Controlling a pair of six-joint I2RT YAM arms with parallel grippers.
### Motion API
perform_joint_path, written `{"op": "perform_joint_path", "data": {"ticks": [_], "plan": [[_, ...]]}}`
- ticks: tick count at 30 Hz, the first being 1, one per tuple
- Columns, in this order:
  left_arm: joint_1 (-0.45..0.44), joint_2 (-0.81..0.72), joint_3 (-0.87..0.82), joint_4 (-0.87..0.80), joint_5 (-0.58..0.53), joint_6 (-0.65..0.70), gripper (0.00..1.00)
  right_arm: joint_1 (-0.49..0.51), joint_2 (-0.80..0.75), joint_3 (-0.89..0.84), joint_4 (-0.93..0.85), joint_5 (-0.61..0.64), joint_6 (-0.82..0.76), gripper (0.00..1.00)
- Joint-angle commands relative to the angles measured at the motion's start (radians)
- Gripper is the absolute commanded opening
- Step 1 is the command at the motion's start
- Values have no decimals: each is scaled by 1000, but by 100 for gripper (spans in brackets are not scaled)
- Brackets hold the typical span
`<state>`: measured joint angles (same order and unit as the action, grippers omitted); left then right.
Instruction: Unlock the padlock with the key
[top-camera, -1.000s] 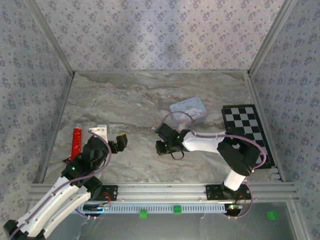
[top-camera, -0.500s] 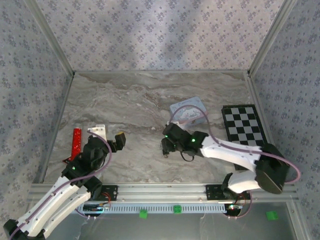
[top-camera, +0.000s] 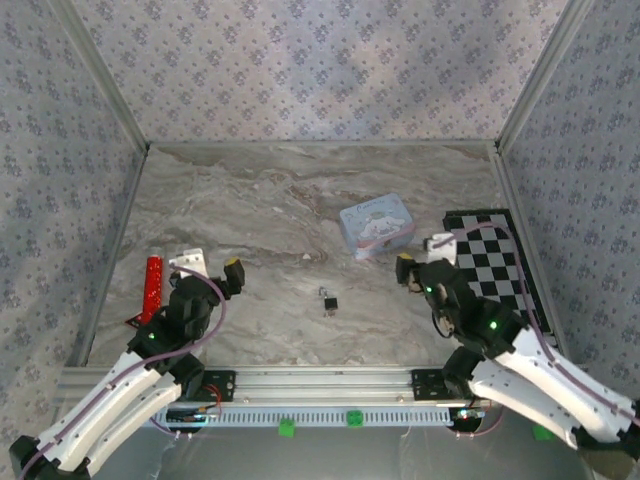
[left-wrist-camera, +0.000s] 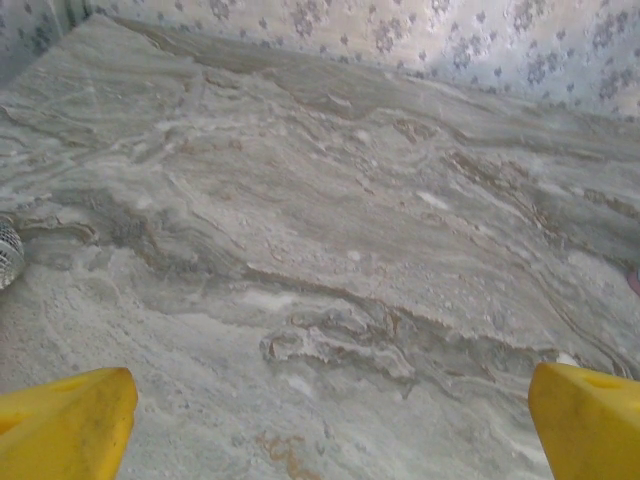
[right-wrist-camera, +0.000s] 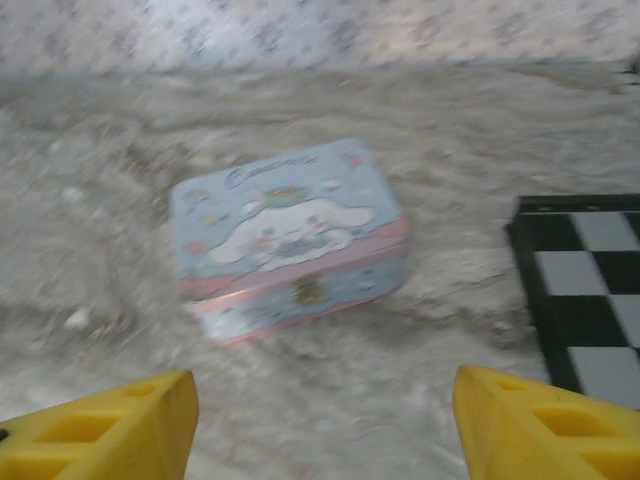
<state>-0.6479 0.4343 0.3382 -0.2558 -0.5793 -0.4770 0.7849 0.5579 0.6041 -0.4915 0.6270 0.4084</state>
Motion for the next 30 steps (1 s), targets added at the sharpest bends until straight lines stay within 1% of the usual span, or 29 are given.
{"op": "perform_joint_path", "data": {"ticks": [1,3,4,5,6,7,8,10,12,14,17,18,20,22,24,26,28,30], "plan": [[4,18,-15,157,-100,31,100,-108,-68,-114,100,29,-95,72],[12,41,-23,199,-174,71,100,-192,-110,-198,163,0,-98,72],[21,58,-20,194,-239,57,100,-229,-123,-229,190,-18,-79,75],[38,77,-18,162,-323,8,100,-271,-139,-261,218,-45,-44,79],[57,90,-22,146,-394,-22,100,-312,-155,-300,261,-100,-33,80],[75,95,-28,134,-419,-44,100,-347,-166,-332,308,-153,-32,80],[98,91,-37,135,-420,-50,100,-381,-178,-364,348,-206,-20,80],[129,72,-57,158,-423,-40,100,-431,-188,-405,397,-273,16,80],[167,47,-78,202,-434,7,100,-465,-187,-442,448,-295,32,80],[227,27,-83,200,-435,24,100,-483,-187,-451,450,-336,69,81],[319,17,-97,195,-447,0,100,-502,-187,-465,473,-345,93,82],[347,22,-118,248,-440,16,100,-503,-187,-473,484,-358,102,82],[397,54,-177,413,-380,82,100,-504,-187,-485,502,-377,104,82],[452,129,-212,553,-292,126,100,-506,-187,-485,494,-378,110,82],[498,234,-210,629,-215,167,100,-507,-187,-486,486,-367,118,82],[516,359,-196,712,-150,214,100,-508,-187,-487,474,-349,126,83],[517,498,-190,852,-75,270,100,-509,-187,-487,463,-334,135,83],[515,613,-165,941,-5,318,100,-509,-187,-485,456,-322,138,83]]}}
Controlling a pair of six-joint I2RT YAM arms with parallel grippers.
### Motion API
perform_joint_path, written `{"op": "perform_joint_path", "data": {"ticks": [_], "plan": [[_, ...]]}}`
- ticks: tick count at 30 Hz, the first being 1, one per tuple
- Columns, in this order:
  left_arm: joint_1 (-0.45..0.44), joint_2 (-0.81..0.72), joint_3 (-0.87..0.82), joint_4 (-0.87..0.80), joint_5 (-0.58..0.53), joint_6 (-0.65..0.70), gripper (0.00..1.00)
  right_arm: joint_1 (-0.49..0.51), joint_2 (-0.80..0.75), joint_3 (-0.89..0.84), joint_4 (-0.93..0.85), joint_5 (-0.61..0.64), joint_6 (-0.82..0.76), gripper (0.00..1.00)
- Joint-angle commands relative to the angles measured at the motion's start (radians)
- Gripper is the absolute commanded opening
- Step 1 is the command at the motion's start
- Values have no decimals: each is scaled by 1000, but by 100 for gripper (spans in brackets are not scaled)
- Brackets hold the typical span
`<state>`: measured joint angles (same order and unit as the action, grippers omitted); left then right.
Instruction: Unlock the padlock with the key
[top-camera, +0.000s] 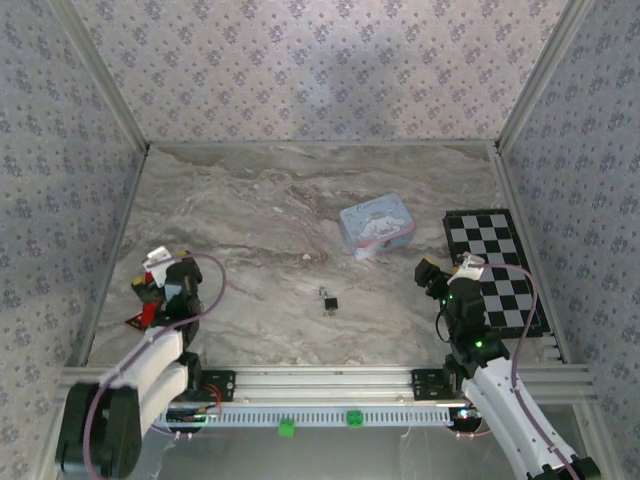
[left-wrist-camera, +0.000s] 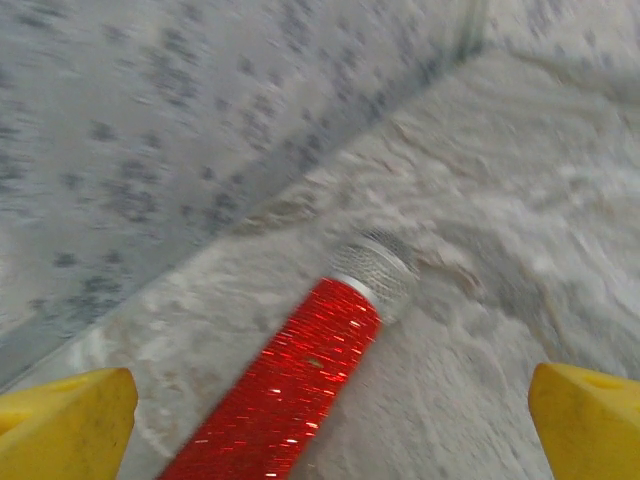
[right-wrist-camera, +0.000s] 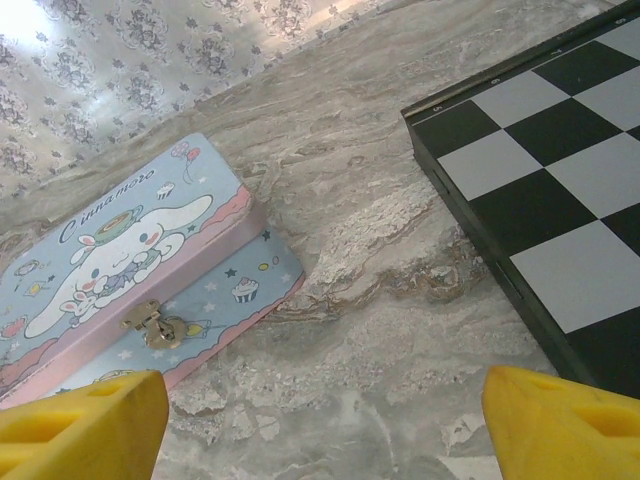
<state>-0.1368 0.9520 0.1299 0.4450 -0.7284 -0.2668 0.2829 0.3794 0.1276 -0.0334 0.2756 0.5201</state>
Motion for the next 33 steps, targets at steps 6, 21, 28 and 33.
{"op": "perform_joint_path", "data": {"ticks": [6,21,28,33], "plan": [[-3,301,130,363,204,209,100,-7,-9,10,-18,47,-54,84],[60,537,293,328,331,223,100,-53,1,72,-50,92,-75,86],[78,544,321,285,360,209,100,-75,71,187,-99,237,-198,91],[77,538,278,353,397,220,100,-99,152,179,-6,269,-256,92]]}}
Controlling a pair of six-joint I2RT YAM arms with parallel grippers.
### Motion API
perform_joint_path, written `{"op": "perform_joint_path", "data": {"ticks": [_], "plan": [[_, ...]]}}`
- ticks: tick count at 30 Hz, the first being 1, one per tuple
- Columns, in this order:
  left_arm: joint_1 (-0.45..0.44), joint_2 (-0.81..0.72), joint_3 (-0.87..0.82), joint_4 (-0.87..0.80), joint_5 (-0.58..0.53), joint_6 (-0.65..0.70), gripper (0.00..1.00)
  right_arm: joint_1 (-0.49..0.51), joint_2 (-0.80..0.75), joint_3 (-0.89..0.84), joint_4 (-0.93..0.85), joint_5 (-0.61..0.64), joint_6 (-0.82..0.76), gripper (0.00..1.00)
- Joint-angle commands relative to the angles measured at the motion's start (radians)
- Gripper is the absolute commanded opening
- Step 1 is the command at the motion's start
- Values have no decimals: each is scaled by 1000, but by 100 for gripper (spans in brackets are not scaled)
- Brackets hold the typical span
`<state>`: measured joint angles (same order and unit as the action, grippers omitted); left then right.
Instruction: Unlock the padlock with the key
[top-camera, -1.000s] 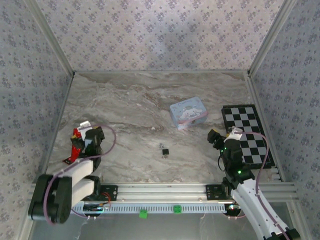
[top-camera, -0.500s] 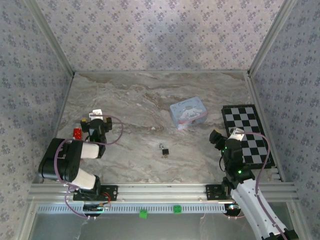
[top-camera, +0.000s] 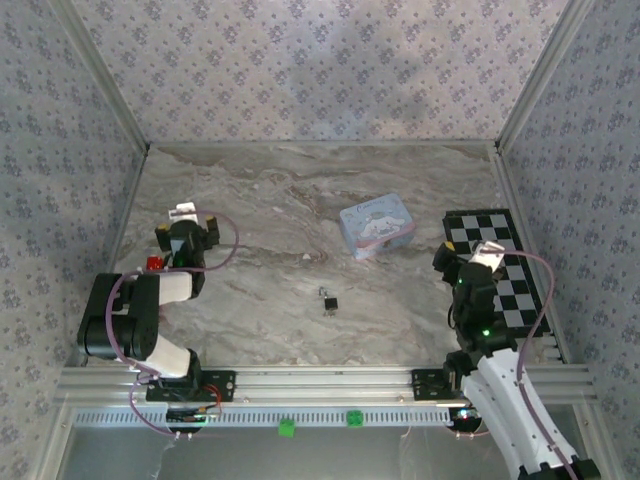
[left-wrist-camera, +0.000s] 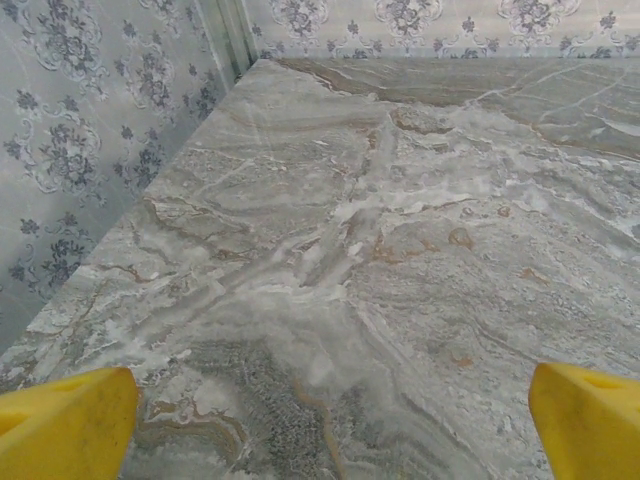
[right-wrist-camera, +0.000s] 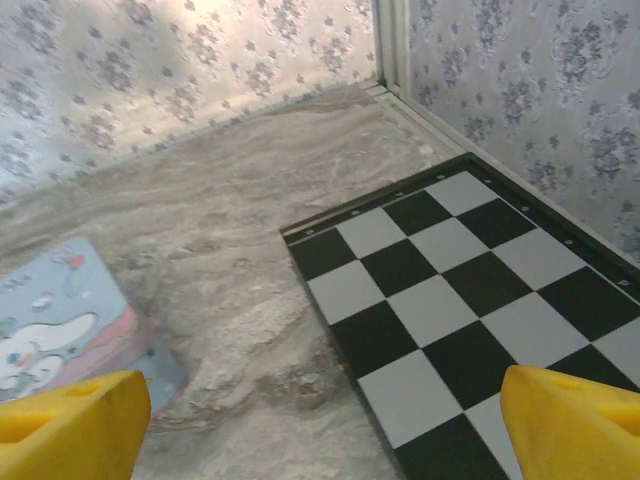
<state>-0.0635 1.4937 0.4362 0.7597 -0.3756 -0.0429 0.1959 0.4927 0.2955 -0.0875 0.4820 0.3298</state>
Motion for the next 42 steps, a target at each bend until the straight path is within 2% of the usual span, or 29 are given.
{"op": "perform_joint_path", "data": {"ticks": [1,3,4,6,8,12,17,25,27,30,32,33,35,36,38,40,41,42], "plan": [[9,12,-47,77,74,-1,100,-18,65,12,71,81,-79,93],[12,71,-100,262,75,14,100,-29,126,10,118,118,-95,94],[13,25,-88,152,80,-1,100,-32,160,12,143,137,-100,94],[16,55,-95,224,82,5,100,-35,229,2,221,162,-134,95],[15,33,-61,112,78,-2,100,-35,306,2,293,170,-159,96],[14,42,-55,122,73,-2,100,-35,478,2,428,196,-194,98],[16,40,-54,117,73,-2,100,-36,614,-20,589,203,-237,99],[15,42,-56,121,72,0,100,-41,789,-34,893,45,-378,99],[15,42,-55,121,72,-1,100,-49,824,-19,920,-5,-413,99],[15,42,-54,121,72,-2,100,-61,842,30,843,-158,-449,99],[15,42,-55,121,73,-2,100,-64,853,31,862,-258,-487,99],[15,42,-55,121,73,-3,100,-74,876,11,905,-356,-493,99],[15,42,-54,121,72,-1,100,-78,940,-26,1067,-322,-497,99],[15,42,-55,121,73,-2,100,-92,937,-23,1043,-298,-460,99],[15,42,-53,121,72,-1,100,-142,974,-27,1072,-339,-419,99],[15,42,-53,121,72,-1,100,-148,1071,6,1152,-271,-398,99],[15,41,-54,121,74,-1,100,-141,1053,39,1034,-219,-379,99],[14,42,-55,121,73,-1,100,-162,1024,79,898,-253,-312,99]]}}
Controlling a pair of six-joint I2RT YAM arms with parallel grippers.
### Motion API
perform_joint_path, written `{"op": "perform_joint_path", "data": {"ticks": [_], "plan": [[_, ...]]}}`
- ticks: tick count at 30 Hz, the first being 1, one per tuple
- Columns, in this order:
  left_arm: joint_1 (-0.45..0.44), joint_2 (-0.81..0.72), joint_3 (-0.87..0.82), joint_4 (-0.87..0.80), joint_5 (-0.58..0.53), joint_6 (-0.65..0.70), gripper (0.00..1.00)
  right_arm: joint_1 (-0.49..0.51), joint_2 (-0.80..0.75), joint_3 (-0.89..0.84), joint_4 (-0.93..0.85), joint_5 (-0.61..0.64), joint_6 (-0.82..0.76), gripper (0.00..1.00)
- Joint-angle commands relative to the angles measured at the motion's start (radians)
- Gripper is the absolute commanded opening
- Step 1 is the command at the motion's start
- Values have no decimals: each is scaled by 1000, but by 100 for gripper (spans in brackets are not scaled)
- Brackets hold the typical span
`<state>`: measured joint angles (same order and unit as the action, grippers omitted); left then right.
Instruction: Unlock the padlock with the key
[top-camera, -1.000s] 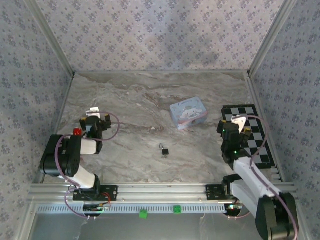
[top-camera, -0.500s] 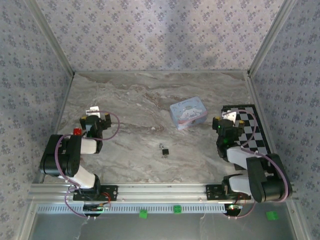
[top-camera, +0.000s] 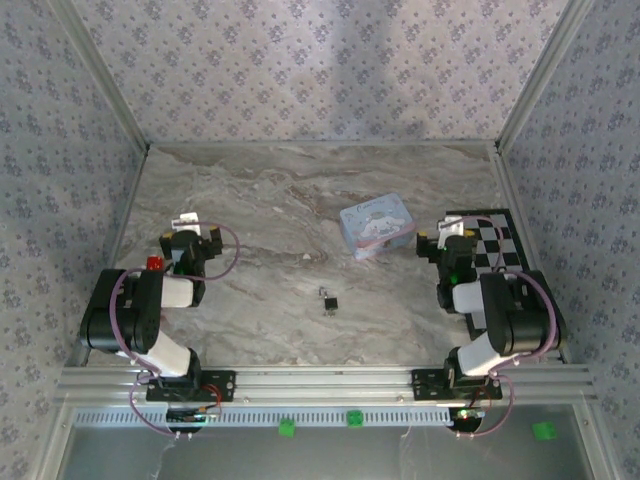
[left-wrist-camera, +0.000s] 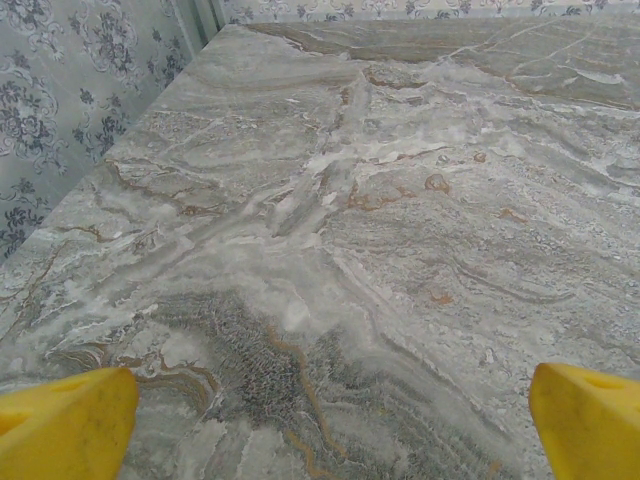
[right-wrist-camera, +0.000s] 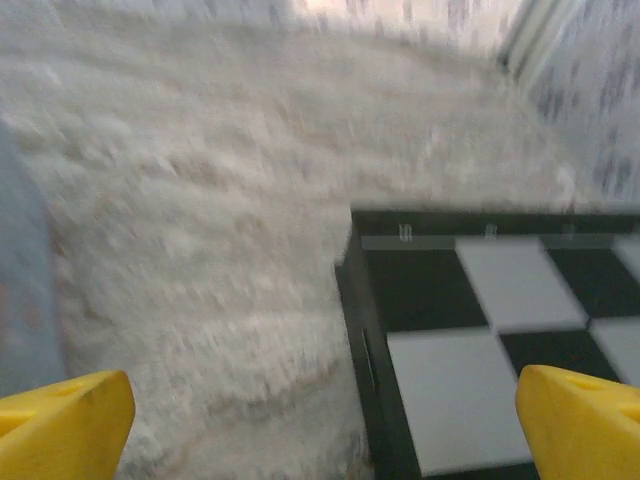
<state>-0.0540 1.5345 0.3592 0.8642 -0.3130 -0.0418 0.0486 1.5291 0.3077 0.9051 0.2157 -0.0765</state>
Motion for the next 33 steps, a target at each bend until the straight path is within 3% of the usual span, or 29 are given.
{"op": "perform_joint_path", "data": {"ticks": [1,7,33], "plan": [[6,1,21,16,11,-1,100,-53,0,66,-43,-29,81,99],[6,1,23,16,9,-2,100,-30,-2,54,-19,52,77,99],[6,1,22,16,11,-1,100,-37,-3,58,-32,36,78,99]]}}
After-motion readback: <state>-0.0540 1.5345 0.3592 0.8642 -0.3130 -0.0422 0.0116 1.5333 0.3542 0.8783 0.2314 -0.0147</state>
